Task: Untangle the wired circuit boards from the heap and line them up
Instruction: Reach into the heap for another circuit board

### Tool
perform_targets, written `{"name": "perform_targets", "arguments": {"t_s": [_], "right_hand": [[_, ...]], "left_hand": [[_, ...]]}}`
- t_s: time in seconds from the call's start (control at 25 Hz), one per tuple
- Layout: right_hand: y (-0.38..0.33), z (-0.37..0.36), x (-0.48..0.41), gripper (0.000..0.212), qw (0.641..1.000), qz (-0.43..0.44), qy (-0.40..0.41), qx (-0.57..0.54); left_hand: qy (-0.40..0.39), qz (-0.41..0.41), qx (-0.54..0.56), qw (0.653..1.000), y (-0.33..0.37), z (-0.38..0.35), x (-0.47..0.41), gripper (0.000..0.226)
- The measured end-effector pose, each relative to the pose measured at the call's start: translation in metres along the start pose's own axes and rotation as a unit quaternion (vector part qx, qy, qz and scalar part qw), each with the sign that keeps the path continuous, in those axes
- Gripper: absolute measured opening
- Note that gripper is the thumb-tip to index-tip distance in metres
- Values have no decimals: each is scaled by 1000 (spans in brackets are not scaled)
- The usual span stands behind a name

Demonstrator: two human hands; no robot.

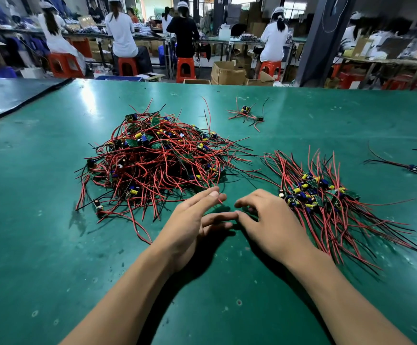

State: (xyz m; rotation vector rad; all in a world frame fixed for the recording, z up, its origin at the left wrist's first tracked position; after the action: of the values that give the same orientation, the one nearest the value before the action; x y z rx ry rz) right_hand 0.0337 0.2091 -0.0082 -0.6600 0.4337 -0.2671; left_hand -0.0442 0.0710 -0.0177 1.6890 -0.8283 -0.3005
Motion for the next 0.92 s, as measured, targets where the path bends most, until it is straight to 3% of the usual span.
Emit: {"name": "perform_targets", "arguments": {"t_s": [0.12,0.24,0.48,0.64,0.8,0.92], "right_hand": [[9,9,0,23,992,-76,42,95],[16,21,1,26,980,-143,78,111],[-9,2,1,59,996,-61,-40,50],[-15,-1,7,54,996,-40,-74,27],[-10,0,2,28,998,-39,22,-43],[-4,6,0,24,990,-40,92,-101]], "left_hand": [[-7,-20,-33,999,2,-1,2,26],[-32,-38,-99,994,1,-7,8,26],[-176,-34,-153,972,0,-17,21,28],[-254,-25,-147,956,-2,-17,24,37],[-204,4,-131,970,-2,-12,17,37],[-149,19,-41,988,1,-4,13,30]]}}
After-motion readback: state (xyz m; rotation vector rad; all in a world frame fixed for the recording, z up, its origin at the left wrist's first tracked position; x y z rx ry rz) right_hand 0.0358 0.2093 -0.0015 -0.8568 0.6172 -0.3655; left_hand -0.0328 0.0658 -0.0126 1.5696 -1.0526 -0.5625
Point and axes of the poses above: each hand's wrist, its own x-axis away from the middle knuckle, its own z-axis out of the back of the hand, y = z × x, the point moved 4 cm from there along -x, towards the middle knuckle, and after that the axes turned 14 degrees about -x, right-handed, at the moved point
